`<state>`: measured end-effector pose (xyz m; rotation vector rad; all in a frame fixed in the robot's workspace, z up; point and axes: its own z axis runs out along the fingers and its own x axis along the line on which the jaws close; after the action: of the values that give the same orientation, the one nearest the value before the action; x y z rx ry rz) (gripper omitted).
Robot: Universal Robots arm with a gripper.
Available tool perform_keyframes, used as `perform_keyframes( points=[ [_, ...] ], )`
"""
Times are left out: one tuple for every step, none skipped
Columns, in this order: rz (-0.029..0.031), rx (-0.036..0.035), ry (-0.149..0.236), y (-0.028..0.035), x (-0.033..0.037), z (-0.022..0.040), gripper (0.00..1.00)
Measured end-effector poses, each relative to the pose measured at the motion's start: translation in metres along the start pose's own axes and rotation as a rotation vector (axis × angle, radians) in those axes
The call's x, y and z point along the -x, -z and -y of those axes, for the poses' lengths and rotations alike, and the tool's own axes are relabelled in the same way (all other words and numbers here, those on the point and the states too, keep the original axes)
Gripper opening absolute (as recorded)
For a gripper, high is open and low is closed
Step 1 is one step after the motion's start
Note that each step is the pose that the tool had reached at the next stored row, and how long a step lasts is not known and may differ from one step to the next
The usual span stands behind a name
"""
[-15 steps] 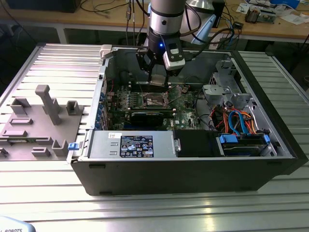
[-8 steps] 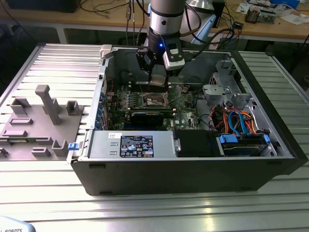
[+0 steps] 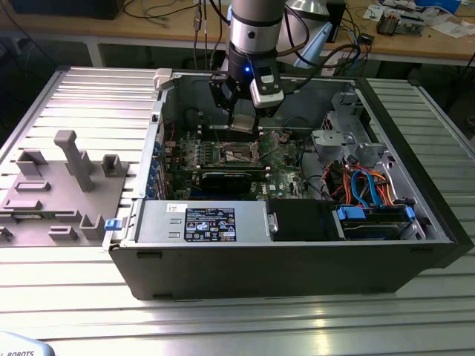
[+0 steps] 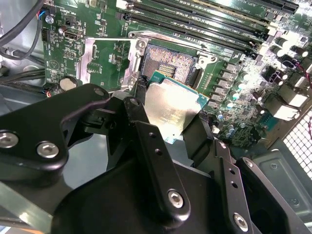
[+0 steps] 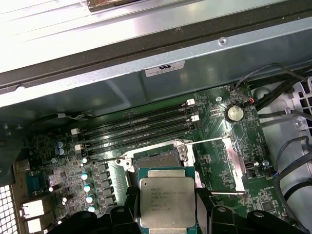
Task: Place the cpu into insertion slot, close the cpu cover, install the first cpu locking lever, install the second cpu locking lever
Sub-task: 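Place the cpu into insertion slot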
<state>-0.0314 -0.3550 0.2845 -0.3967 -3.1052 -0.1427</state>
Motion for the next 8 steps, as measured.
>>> perform_keyframes(
  points=[
    [0.0002, 0.0001, -0.001, 0.0000, 0.0000, 0.0000, 0.55],
    [0.0003, 0.0001, -0.003, -0.0001, 0.0000, 0.0000, 0.55],
    [0.0004, 0.0002, -0.005, -0.0001, 0.0000, 0.0000, 0.55],
    [0.0005, 0.0001, -0.006, -0.0001, 0.0000, 0.0000, 0.55],
    [0.0006, 0.0002, -0.007, -0.0001, 0.0000, 0.0000, 0.55],
    [0.0008, 0.0002, -0.008, -0.0001, 0.0000, 0.0000, 0.55],
    [0.0009, 0.0002, -0.010, -0.0001, 0.0000, 0.0000, 0.55],
    [0.0010, 0.0002, -0.011, -0.0001, 0.0000, 0.0000, 0.55]
  ],
)
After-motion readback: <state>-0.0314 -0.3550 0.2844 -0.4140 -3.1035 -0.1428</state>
